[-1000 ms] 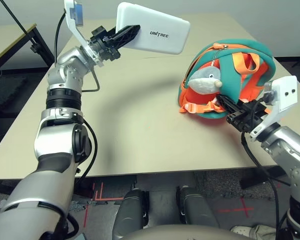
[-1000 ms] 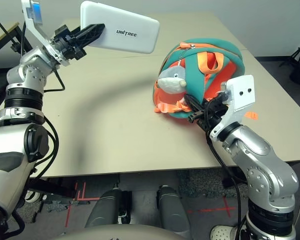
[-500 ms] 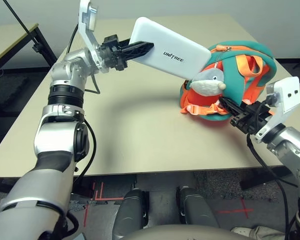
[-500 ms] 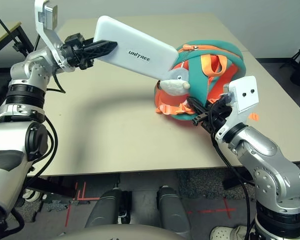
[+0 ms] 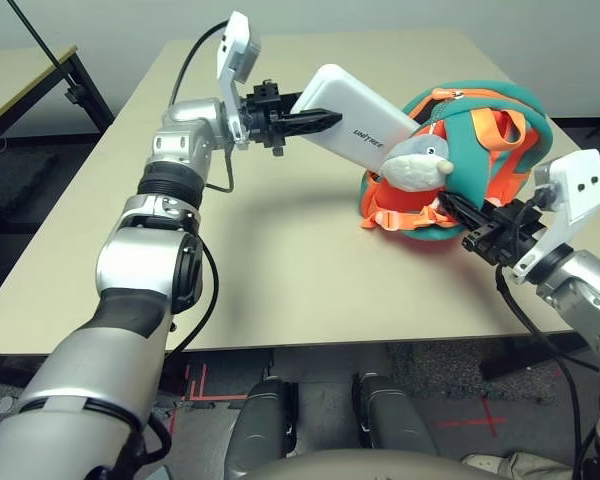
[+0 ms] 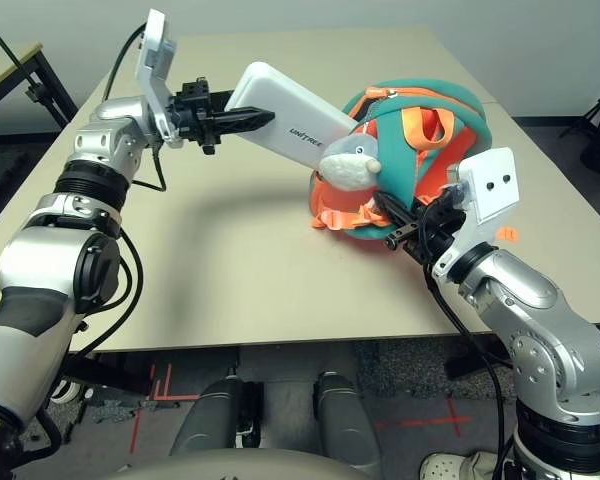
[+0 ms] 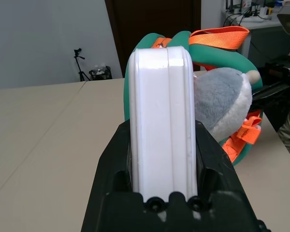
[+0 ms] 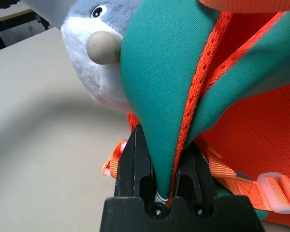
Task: Put the pencil case into the backpack and zip it.
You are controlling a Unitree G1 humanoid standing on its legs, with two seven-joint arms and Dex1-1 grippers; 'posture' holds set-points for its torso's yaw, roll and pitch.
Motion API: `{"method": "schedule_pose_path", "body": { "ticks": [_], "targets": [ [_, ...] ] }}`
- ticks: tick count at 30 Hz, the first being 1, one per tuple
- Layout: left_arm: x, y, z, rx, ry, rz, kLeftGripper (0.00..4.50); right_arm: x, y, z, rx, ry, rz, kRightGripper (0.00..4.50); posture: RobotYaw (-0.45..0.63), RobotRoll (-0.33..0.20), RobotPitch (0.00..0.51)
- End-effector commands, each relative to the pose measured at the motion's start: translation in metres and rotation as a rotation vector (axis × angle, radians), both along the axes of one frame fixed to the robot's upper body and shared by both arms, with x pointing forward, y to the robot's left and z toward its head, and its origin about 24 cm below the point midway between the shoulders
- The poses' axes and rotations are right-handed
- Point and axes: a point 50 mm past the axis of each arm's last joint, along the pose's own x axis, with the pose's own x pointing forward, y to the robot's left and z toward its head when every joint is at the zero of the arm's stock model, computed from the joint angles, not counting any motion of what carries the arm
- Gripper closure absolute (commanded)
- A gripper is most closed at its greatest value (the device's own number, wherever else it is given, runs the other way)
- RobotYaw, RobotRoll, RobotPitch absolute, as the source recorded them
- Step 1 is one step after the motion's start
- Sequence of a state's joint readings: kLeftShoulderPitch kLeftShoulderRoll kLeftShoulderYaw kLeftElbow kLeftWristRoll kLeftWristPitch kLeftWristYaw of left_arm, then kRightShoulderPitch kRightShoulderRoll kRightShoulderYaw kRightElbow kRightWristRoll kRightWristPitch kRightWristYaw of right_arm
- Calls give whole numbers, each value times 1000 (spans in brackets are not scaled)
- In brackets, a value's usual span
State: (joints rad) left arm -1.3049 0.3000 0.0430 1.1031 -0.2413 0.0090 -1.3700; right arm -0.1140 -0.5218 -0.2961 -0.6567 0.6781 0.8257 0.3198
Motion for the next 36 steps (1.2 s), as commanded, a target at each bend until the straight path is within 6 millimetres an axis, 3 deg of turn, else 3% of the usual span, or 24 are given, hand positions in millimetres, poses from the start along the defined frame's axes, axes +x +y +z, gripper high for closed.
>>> {"method": "schedule_pose_path", "body": {
  "ticks": [1,8,17,18,19,25,36],
  "targets": [
    [1,-18,-10,1,18,2,3064,1,4,3,3,-11,37,4348,-146,0,60],
    [-2,-56,-27,-70,43,-2,3064,4,7,3,-1,-13,51,4348,-149,0,62],
    [-5,-77,-42,-90,63,23,3064,3,7,5,-10,-18,49,4348,-164,0,60],
    [-5,-76,-43,-87,67,31,3064,3,7,5,-10,-18,49,4348,-163,0,60],
    [-5,-74,-43,-86,66,33,2334,3,6,5,-11,-17,49,4348,-162,0,61],
    [3,-50,-25,-76,5,107,135,4,6,4,-14,-13,50,4348,-147,0,63],
    [6,-2,18,-180,-66,207,0,9,7,2,-14,-7,69,4348,-118,0,66]
  ]
}}
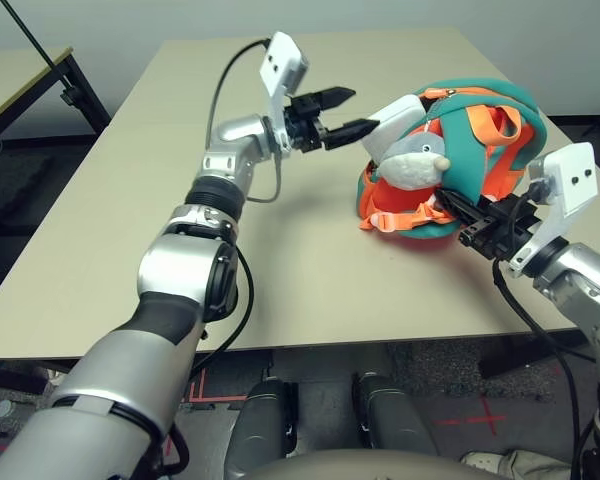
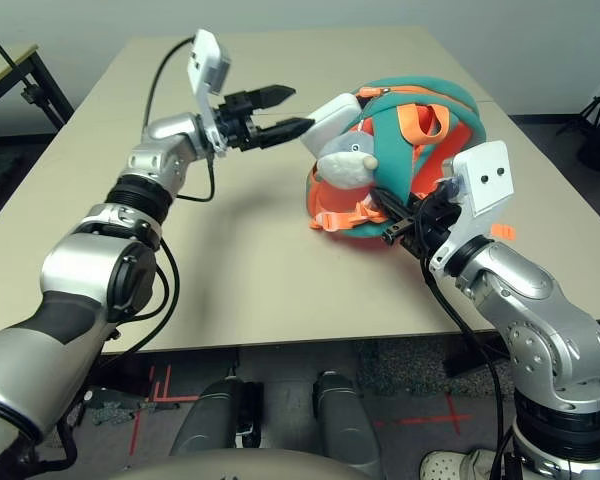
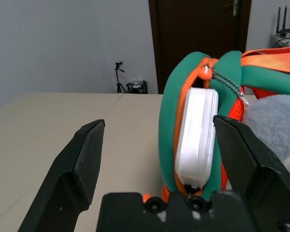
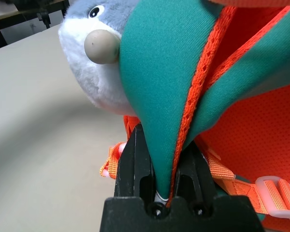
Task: Put the pencil case into the backpack and zip it.
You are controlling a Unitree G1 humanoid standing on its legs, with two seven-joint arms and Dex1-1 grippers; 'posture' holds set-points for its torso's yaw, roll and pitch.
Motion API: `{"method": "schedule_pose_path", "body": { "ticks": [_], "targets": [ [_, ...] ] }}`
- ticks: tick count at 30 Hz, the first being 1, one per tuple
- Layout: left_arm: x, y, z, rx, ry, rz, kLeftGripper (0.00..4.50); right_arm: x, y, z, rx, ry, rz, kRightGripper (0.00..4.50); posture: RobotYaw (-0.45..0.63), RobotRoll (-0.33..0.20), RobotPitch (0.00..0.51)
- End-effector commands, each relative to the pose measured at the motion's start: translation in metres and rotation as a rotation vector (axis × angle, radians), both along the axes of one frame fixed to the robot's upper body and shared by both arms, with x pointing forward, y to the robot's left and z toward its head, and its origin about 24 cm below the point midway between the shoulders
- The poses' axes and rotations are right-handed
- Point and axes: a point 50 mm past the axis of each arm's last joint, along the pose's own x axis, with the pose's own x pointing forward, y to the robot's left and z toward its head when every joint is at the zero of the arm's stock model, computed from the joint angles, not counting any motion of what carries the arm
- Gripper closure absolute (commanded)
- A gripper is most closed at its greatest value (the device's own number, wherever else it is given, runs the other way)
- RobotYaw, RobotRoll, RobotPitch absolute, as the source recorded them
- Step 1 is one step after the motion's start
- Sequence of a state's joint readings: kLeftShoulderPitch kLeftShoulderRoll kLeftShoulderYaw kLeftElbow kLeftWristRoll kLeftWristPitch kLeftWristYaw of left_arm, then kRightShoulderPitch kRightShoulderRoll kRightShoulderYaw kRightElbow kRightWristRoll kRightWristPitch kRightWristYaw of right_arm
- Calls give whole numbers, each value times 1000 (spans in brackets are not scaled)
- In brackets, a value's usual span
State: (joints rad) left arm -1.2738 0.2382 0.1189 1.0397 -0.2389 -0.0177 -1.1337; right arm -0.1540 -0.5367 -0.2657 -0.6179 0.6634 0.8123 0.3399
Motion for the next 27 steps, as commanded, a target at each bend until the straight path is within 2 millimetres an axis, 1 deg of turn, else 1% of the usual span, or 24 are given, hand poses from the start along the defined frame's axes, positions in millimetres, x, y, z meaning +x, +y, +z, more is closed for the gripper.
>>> {"method": "schedule_pose_path", "body": {
  "ticks": [1,3,7,12,13,16,19,25,27],
  "targets": [
    [-1,8,16,-54,-33,23,170,2,5,0,0,-1,43,4348,-115,0,66],
    [-2,8,17,-81,-32,14,623,3,6,0,0,-1,46,4348,-114,0,64],
    [-5,-2,11,-92,-7,-35,2187,3,6,0,-2,-2,50,4348,-114,0,64],
    [-9,-16,-4,-53,28,-90,4203,3,5,0,-9,-4,46,4348,-125,0,63],
    [-9,-18,-7,-44,34,-96,4491,3,5,0,-10,-4,44,4348,-132,0,63],
    [-10,-24,-17,5,33,-110,4500,2,5,0,-10,-5,39,4348,-138,0,63],
    [-11,-27,-22,15,41,-124,4500,1,5,-1,-8,-3,36,4348,-143,0,63],
    [-11,-30,-32,59,53,-120,4500,1,5,-1,-7,-4,33,4348,-143,0,61],
    [-11,-31,-39,93,58,-117,4500,1,6,-1,-6,-5,35,4348,-142,0,60]
  ]
}}
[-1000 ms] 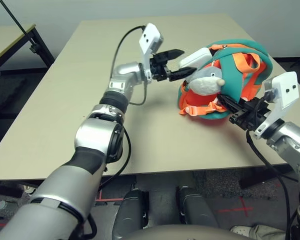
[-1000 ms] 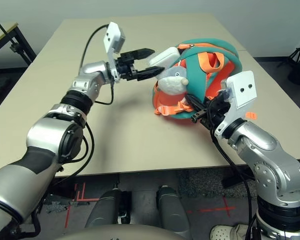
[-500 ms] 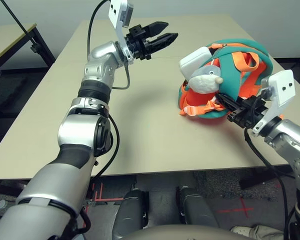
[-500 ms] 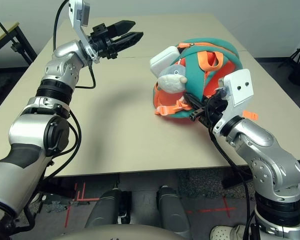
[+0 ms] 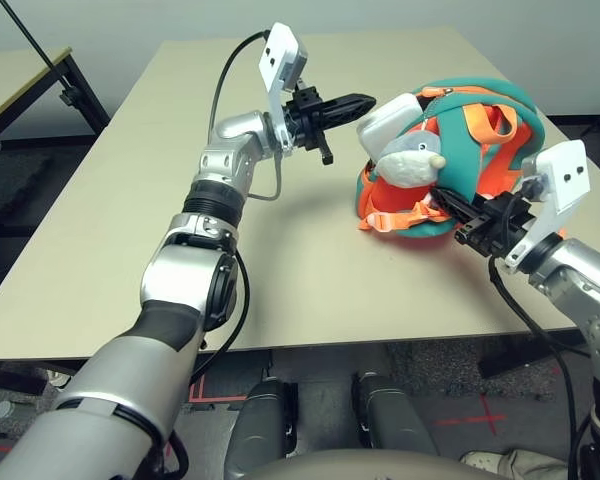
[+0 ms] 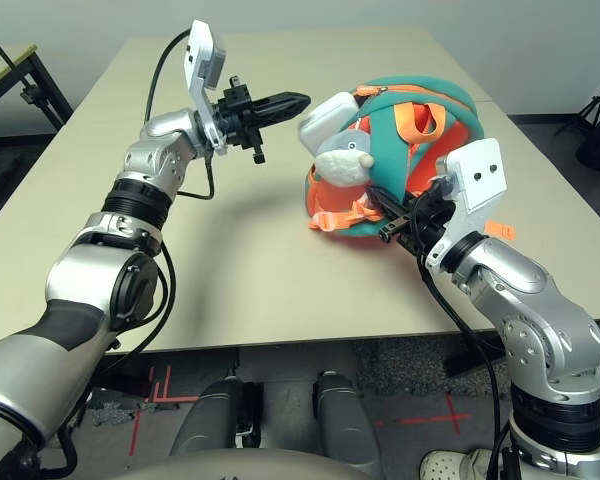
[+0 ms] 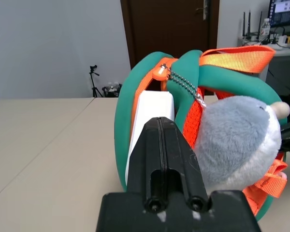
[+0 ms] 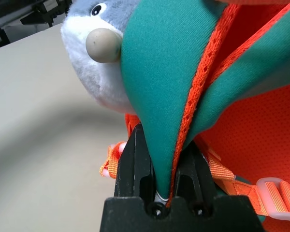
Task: Put the pencil case into the backpack and zip it.
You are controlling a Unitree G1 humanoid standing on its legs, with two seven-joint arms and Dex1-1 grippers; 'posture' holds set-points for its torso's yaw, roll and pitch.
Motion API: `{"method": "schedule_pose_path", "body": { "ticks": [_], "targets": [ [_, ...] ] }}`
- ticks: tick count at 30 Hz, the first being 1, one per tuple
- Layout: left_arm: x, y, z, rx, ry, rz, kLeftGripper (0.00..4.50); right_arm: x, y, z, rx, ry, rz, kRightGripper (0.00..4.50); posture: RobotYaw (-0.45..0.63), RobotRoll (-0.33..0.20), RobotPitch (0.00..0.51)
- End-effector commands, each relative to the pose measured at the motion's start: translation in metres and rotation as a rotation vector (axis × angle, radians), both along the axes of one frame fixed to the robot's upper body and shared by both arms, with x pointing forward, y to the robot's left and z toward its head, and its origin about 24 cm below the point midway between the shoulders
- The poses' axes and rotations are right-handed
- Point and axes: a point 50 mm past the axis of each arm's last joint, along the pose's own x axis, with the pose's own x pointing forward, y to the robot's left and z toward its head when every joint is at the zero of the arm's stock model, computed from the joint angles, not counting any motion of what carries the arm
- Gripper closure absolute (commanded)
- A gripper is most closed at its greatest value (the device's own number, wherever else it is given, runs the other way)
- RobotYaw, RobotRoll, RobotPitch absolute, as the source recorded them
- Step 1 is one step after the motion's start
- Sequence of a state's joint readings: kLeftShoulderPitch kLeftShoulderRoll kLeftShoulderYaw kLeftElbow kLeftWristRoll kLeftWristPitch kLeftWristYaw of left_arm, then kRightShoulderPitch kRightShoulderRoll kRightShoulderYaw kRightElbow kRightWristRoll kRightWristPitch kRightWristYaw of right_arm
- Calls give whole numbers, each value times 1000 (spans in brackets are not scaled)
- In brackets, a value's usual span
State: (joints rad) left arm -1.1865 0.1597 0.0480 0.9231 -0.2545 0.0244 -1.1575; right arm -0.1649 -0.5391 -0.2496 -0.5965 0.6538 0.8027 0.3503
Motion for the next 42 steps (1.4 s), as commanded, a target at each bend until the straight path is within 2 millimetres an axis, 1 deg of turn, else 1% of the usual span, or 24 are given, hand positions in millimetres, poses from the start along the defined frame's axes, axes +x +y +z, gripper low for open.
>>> {"method": "schedule_pose_path", "body": {
  "ticks": [1,3,9,12,16,20,27,31,36,42],
  "targets": [
    [0,-1,-24,102,16,11,4500,-2,5,1,-3,-11,26,4348,-143,0,59],
    [-1,-2,-34,154,14,19,4500,-2,5,1,-3,-13,29,4348,-143,0,59],
    [-2,-11,-56,227,15,32,4500,-2,6,1,-4,-15,35,4348,-150,0,53],
    [-2,-21,-60,206,36,48,4500,-2,6,2,-6,-18,37,4348,-152,0,51],
    [-3,-33,-62,213,14,70,4500,-2,7,3,-9,-20,42,4348,-161,0,50],
    [-5,-39,-55,165,21,21,4500,-4,6,3,-16,-21,35,4348,-174,0,50],
    [-6,-33,-52,130,50,-18,4500,-4,6,3,-14,-23,32,4348,-166,0,52],
    [-7,-29,-45,78,67,-49,4500,-3,6,3,-15,-19,37,4348,-158,0,51],
    [-10,-16,-32,49,72,-77,4500,-1,7,3,-16,-18,45,4348,-146,0,49],
    [-9,4,-16,39,48,-32,4500,0,8,2,-16,-15,54,4348,-134,0,50]
  ]
}}
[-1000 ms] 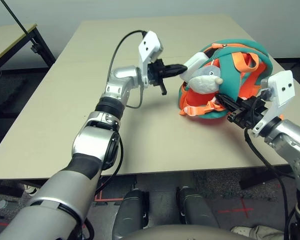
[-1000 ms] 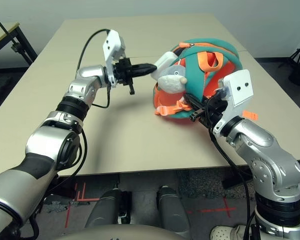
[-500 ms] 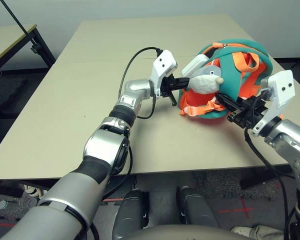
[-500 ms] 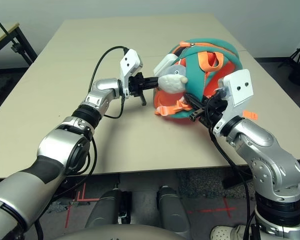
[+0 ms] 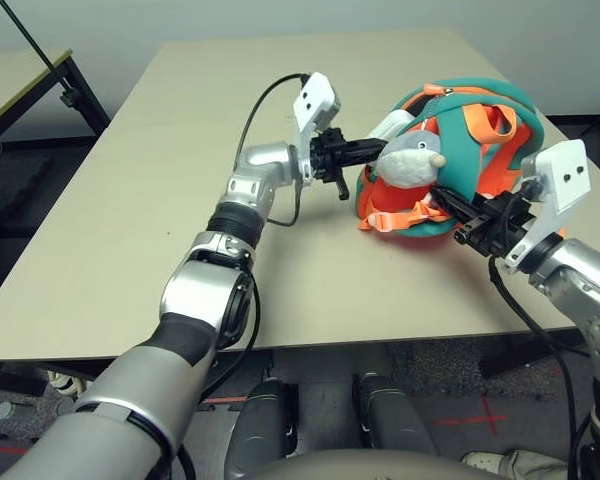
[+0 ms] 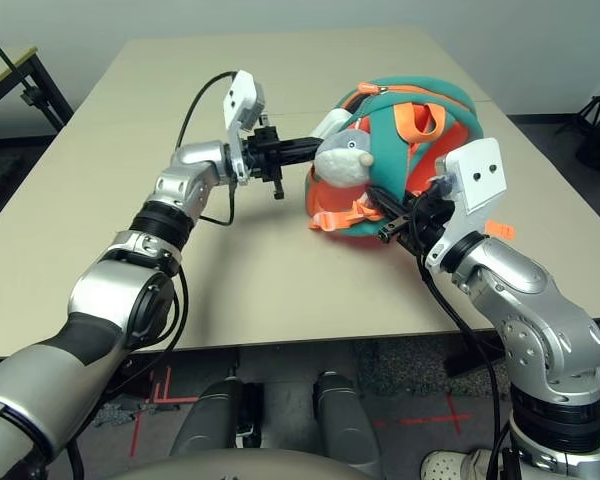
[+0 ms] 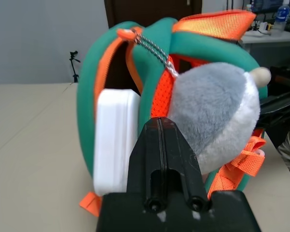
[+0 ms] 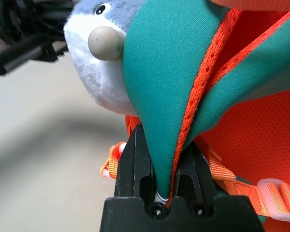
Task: Put the pencil case into the backpack and zip it.
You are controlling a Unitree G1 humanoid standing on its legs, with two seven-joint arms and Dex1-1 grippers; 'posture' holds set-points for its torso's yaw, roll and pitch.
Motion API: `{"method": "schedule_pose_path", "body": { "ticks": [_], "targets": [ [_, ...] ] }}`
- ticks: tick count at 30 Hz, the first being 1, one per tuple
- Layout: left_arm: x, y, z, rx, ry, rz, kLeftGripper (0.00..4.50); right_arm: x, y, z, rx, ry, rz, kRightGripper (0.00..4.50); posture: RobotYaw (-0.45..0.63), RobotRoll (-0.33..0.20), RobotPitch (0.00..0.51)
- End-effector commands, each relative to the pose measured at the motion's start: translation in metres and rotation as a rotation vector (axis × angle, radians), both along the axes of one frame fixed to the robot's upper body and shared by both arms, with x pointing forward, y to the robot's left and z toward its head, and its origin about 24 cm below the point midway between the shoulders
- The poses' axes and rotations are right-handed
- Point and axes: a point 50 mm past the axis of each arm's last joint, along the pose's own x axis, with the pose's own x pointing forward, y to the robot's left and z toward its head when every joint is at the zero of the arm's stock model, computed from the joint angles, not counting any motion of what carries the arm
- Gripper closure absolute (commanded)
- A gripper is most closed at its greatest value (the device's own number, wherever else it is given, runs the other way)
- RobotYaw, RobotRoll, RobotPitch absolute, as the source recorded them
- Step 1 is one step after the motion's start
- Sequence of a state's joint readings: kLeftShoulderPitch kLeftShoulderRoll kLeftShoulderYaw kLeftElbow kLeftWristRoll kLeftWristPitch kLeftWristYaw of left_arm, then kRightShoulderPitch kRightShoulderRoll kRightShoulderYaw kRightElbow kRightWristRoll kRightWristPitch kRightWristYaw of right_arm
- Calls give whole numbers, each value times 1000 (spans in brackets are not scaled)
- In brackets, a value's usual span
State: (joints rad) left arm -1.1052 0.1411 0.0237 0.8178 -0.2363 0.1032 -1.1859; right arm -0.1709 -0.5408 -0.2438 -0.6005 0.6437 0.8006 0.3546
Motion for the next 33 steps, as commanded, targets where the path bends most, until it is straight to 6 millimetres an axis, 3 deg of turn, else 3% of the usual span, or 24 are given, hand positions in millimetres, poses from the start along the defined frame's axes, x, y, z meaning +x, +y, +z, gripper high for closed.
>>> {"method": "schedule_pose_path", "body": {
  "ticks": [1,7,16,28,33],
  "targets": [
    [0,12,3,6,-11,32,4500,0,7,1,-5,-5,50,4348,-129,0,51],
    [5,21,0,31,-12,92,4500,1,9,1,-3,-5,58,4348,-128,0,49],
    [10,3,-12,46,4,119,4500,-1,8,2,-8,-11,53,4348,-154,0,52],
    [15,-4,-20,49,23,163,4500,-7,8,1,-3,-10,32,4348,-174,0,60],
    [12,-22,-26,44,49,147,4500,-7,10,0,0,-11,35,4348,-177,0,53]
  ]
}}
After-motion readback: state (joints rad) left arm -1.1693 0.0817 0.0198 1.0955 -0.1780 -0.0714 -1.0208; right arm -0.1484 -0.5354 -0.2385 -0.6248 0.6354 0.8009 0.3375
